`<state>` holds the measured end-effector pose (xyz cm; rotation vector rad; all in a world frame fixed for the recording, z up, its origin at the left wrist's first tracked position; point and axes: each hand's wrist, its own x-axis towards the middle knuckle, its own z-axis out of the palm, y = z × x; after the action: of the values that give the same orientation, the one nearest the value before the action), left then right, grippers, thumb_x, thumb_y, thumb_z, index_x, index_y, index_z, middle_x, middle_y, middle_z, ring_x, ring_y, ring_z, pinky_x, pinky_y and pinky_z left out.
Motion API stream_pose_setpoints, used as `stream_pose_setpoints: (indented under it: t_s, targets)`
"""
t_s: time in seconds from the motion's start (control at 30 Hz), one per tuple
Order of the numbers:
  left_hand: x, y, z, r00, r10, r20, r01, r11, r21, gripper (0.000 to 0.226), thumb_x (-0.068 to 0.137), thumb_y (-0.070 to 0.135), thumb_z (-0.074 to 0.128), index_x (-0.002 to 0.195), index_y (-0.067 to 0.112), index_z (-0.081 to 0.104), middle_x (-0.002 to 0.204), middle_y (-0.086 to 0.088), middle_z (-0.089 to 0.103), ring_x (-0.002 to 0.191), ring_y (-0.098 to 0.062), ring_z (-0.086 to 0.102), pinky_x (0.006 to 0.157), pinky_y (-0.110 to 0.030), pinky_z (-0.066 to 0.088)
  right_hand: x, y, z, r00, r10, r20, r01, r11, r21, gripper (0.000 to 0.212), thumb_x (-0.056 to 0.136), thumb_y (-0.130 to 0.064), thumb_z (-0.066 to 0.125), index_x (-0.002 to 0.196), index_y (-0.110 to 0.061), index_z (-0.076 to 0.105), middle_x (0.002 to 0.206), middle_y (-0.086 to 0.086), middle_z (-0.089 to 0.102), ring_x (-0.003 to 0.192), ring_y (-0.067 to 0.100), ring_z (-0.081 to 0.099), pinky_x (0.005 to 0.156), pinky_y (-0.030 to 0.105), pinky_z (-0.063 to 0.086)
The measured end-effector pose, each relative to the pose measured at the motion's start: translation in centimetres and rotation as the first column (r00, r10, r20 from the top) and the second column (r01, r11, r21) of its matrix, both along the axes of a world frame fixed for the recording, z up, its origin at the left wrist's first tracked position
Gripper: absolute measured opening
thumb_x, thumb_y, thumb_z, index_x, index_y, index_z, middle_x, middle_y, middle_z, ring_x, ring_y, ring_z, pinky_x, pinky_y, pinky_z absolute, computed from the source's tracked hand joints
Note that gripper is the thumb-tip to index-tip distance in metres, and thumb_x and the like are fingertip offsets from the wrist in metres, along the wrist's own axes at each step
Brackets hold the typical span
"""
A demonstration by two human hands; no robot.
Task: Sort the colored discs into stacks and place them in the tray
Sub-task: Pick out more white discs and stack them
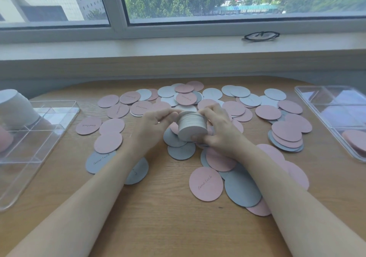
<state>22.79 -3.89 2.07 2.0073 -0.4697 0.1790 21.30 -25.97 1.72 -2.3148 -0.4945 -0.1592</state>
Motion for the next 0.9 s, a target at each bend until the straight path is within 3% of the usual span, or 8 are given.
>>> stream_pose_setpoints:
  t_s: [0.1, 0.17, 0.23, 0.3, 0.53, 0.7, 0.8, 0.9]
  targets:
    - [0.7, 1.5, -0.8, 0.973, 0.194, 0.127, -0.22, 0.945, 0.242, 0.018, 0.098, 0.026, 0.06, 0.11, 0.029, 0.073, 0.1, 0.021, 0.066, 0.095, 0.004, 0.059, 0.078, -0.015, 0.041, 0.0, 0.0, 0.0, 0.999, 0.002, -0.048, -0.001, 0.999, 0.034, 0.05, 0.077, -0.037, 0.08, 0.118, -0.021, 0.055, 0.112, -0.003, 0.057, 0.106, 0.02, 0.052, 0.095, 0.043, 0.043]
    - [1.2, 2.6, -1.3, 0.949, 0.254, 0.188, -0.313, 0.838, 0.447, 0.022, 0.091, 0.033, 0.068, 0.113, 0.028, 0.07, 0.109, 0.016, 0.06, 0.104, -0.008, 0.058, 0.082, -0.027, 0.044, -0.2, 0.0, 0.0, 0.998, 0.012, -0.067, -0.008, 0.998, 0.058, 0.047, 0.079, -0.035, 0.078, 0.117, -0.023, 0.054, 0.108, -0.005, 0.063, 0.103, 0.019, 0.058, 0.092, 0.046, 0.046]
    - [1.5, 3.3, -1.6, 0.947, 0.28, 0.16, -0.322, 0.788, 0.525, 0.032, 0.086, 0.041, 0.072, 0.115, 0.028, 0.069, 0.114, 0.011, 0.059, 0.108, -0.016, 0.055, 0.087, -0.037, 0.047, -0.3, 0.0, 0.0, 0.998, 0.012, -0.054, -0.009, 0.998, 0.054, 0.046, 0.079, -0.035, 0.078, 0.117, -0.024, 0.054, 0.106, -0.007, 0.065, 0.102, 0.018, 0.059, 0.091, 0.046, 0.048]
    - [1.7, 3.2, -1.6, 0.939, 0.297, 0.176, -0.345, 0.775, 0.53, 0.031, 0.085, 0.042, 0.071, 0.113, 0.028, 0.069, 0.114, 0.01, 0.061, 0.107, -0.017, 0.056, 0.086, -0.036, 0.047, -0.3, 0.1, 0.0, 0.998, 0.012, -0.058, -0.008, 0.998, 0.059, 0.046, 0.08, -0.032, 0.079, 0.117, -0.023, 0.055, 0.106, -0.006, 0.065, 0.101, 0.018, 0.059, 0.091, 0.045, 0.048]
    - [1.5, 2.6, -1.6, 0.889, 0.306, 0.341, -0.446, 0.75, 0.489, 0.016, 0.095, 0.038, 0.061, 0.098, 0.028, 0.072, 0.103, 0.011, 0.066, 0.093, -0.021, 0.063, 0.069, -0.032, 0.043, -0.2, 0.1, 0.1, 0.999, 0.032, -0.029, -0.029, 0.995, 0.098, 0.059, 0.079, -0.025, 0.082, 0.13, -0.024, 0.053, 0.114, -0.008, 0.064, 0.108, 0.012, 0.056, 0.094, 0.033, 0.045]
    - [0.9, 2.5, -1.0, 0.823, 0.352, 0.447, -0.518, 0.788, 0.333, 0.017, 0.099, 0.036, 0.058, 0.093, 0.024, 0.068, 0.104, 0.015, 0.065, 0.084, -0.014, 0.062, 0.061, -0.032, 0.047, -0.1, 0.1, -0.1, 0.999, 0.034, -0.021, -0.032, 0.995, 0.09, 0.055, 0.077, -0.03, 0.082, 0.125, -0.024, 0.055, 0.109, -0.006, 0.064, 0.101, 0.015, 0.058, 0.089, 0.036, 0.048]
    - [0.1, 1.3, -0.6, 0.865, 0.312, 0.394, -0.382, 0.917, 0.113, 0.011, 0.098, 0.023, 0.061, 0.091, 0.022, 0.068, 0.097, 0.015, 0.064, 0.084, -0.011, 0.058, 0.068, -0.025, 0.044, 0.0, 0.1, 0.1, 0.999, 0.046, 0.007, -0.046, 0.995, 0.087, 0.057, 0.077, -0.025, 0.082, 0.128, -0.023, 0.056, 0.107, -0.008, 0.064, 0.095, 0.012, 0.056, 0.085, 0.032, 0.048]
    - [-0.7, -0.1, -0.4, 0.952, 0.233, 0.197, -0.232, 0.972, -0.029, 0.013, 0.097, 0.016, 0.061, 0.09, 0.023, 0.069, 0.092, 0.017, 0.067, 0.083, -0.004, 0.059, 0.071, -0.017, 0.042, 0.1, 0.1, 0.0, 0.998, 0.065, 0.028, -0.066, 0.995, 0.072, 0.071, 0.078, -0.023, 0.082, 0.142, -0.019, 0.05, 0.12, -0.009, 0.061, 0.097, 0.008, 0.053, 0.087, 0.024, 0.046]
